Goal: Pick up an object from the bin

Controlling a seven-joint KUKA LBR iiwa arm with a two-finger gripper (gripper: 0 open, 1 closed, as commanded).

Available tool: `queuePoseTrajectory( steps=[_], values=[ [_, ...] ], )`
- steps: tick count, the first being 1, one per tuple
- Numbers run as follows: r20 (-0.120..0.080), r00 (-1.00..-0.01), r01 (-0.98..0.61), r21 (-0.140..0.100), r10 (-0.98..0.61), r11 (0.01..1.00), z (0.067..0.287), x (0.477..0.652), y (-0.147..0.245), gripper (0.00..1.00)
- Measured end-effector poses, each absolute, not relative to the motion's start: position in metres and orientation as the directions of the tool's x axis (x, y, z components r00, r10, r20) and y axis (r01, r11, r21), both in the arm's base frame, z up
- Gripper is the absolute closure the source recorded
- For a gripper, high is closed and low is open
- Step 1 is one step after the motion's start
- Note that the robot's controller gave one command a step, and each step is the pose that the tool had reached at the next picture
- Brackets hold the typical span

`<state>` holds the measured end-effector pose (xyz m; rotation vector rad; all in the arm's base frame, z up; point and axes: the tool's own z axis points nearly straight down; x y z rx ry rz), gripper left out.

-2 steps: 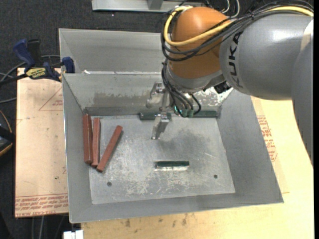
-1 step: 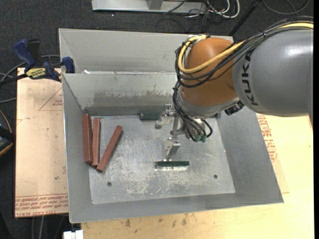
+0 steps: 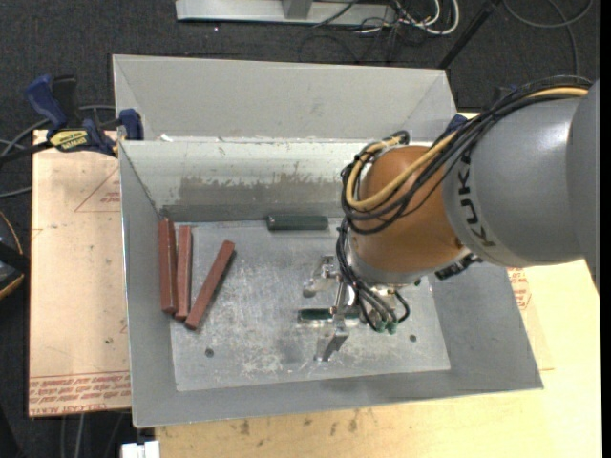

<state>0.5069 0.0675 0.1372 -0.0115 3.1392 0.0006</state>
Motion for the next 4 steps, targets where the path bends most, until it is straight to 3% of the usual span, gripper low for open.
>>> queuePoseTrajectory(
  steps=[1, 3, 4],
  values=[
    [-0.01, -0.984, -0.177, 0.003, -0.177, 0.984, 0.081, 0.549, 0.05, 1.0],
    [-0.008, -0.984, -0.177, 0.003, -0.176, 0.984, 0.084, 0.548, 0.049, 1.0],
    [-0.009, -0.987, -0.158, 0.0, -0.158, 0.987, 0.114, 0.527, 0.049, 1.0]
  ],
)
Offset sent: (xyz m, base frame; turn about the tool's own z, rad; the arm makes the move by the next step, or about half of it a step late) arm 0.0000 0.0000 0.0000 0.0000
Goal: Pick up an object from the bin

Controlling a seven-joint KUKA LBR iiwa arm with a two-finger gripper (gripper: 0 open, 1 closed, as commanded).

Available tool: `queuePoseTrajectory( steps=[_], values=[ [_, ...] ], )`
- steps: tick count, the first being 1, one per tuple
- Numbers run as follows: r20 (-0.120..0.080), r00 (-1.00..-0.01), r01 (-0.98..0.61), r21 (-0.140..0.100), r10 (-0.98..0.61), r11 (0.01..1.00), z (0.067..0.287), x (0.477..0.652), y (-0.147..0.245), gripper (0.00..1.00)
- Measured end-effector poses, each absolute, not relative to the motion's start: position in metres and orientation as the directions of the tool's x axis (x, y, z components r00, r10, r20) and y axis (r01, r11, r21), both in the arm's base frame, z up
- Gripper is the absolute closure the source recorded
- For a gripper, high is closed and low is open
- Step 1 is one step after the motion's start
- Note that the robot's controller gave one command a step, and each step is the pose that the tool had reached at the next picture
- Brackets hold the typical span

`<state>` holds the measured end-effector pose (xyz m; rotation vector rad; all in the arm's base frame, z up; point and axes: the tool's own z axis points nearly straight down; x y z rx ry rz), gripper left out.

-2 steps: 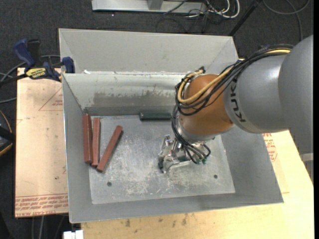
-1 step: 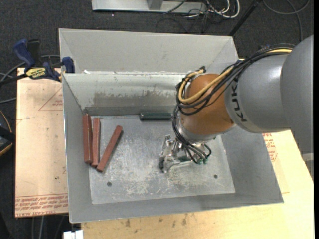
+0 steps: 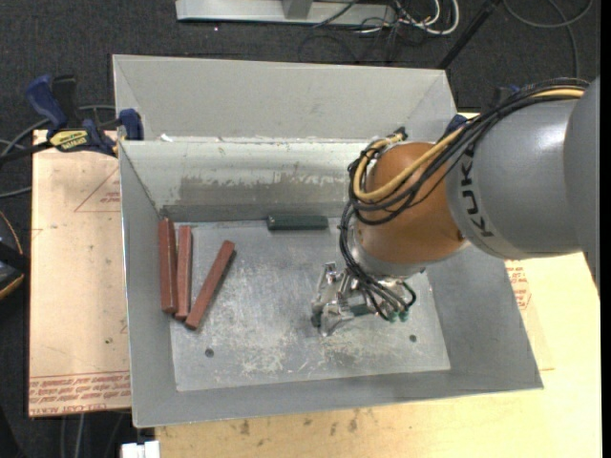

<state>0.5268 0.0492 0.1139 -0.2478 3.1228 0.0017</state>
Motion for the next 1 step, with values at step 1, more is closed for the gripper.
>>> queuePoseTrajectory(
  steps=[1],
  values=[
    [0.0, -0.985, -0.171, 0.001, -0.171, 0.985, 0.2848, 0.5425, 0.0574, 1.0]
  ],
)
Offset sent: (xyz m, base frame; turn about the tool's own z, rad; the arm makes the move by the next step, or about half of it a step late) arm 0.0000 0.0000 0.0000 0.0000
